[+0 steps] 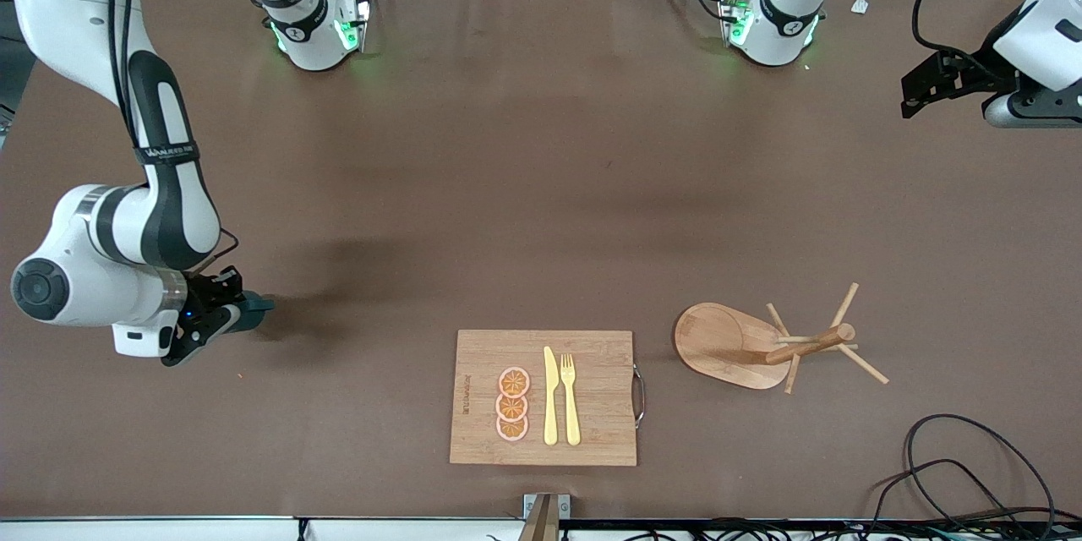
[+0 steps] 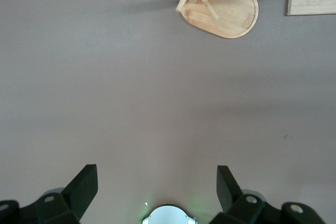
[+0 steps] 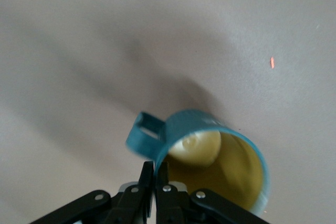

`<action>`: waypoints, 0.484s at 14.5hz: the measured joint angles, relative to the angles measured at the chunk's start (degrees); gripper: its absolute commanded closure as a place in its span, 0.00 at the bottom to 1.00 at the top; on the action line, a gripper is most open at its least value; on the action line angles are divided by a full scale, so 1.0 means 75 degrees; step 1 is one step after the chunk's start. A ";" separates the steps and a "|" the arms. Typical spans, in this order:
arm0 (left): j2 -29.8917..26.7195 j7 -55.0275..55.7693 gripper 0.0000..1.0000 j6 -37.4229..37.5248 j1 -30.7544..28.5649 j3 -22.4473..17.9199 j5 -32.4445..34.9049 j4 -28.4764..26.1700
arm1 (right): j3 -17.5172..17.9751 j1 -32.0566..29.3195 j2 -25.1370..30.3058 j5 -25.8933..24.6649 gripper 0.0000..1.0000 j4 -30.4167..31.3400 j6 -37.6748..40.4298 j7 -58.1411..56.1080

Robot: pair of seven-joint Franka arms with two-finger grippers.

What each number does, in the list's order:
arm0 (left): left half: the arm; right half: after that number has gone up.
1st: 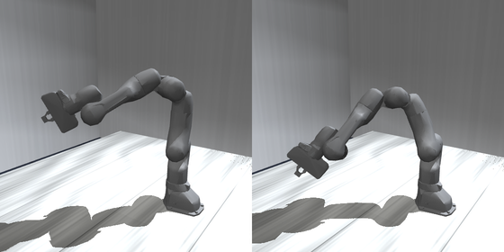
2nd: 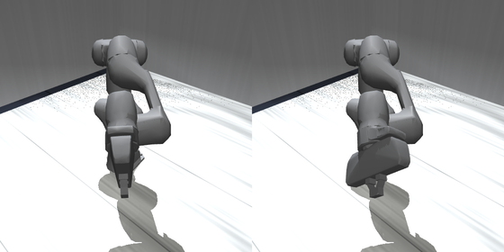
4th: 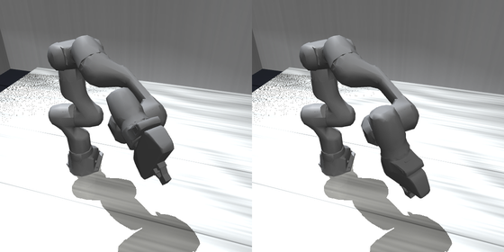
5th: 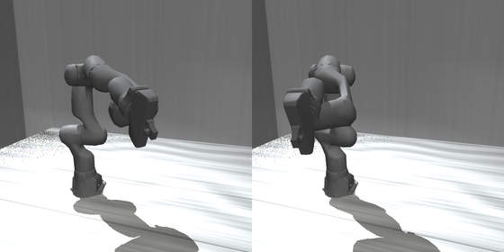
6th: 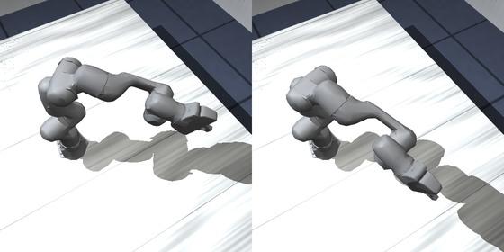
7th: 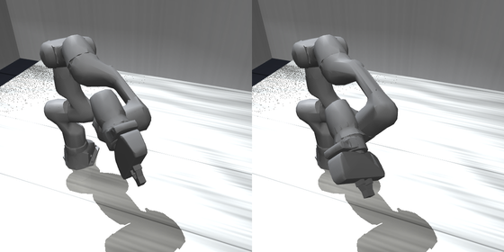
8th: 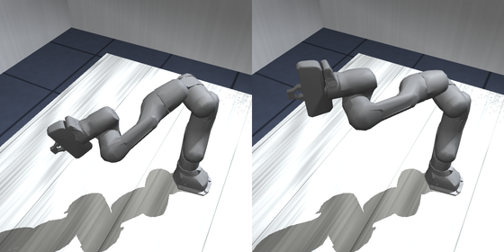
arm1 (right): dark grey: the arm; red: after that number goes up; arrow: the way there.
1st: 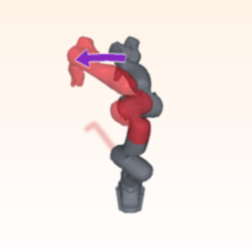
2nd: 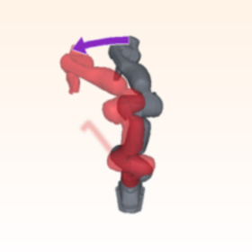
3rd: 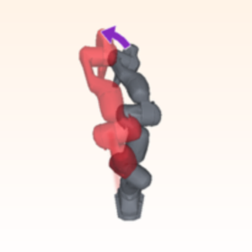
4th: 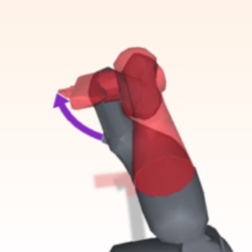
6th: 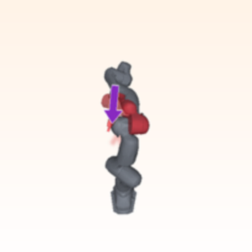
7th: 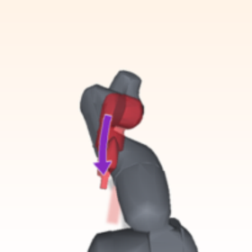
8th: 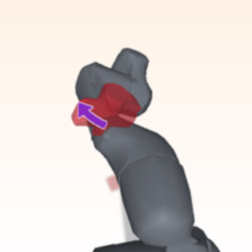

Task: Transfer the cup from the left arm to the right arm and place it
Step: 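Carry the mug with the right gripper away from the cutting board and lower it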

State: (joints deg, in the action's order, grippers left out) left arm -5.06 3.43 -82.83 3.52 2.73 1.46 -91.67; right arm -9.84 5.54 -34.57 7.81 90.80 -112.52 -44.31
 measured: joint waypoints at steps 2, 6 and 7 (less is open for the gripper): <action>-0.0007 0.0000 0.00 -0.0014 -0.0001 0.0000 0.0000 -0.0028 | -0.0002 -0.0055 -0.0199 0.0003 0.78 0.0023 -0.0126 0.0133; -0.0007 0.0000 0.00 -0.0028 -0.0001 0.0000 0.0000 -0.0104 | 0.0032 -0.0063 -0.0249 0.0008 0.28 -0.0042 -0.0046 0.0913; -0.0010 0.0000 0.00 -0.0028 -0.0001 0.0000 0.0000 -0.0106 | 0.0045 -0.0035 -0.0189 0.0008 0.00 -0.0126 0.0117 0.1169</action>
State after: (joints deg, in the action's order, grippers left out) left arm -5.13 3.43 -83.04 3.52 2.73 1.46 -92.47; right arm -9.51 5.28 -35.98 7.87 89.86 -111.64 -35.54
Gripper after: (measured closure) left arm 0.000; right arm 0.599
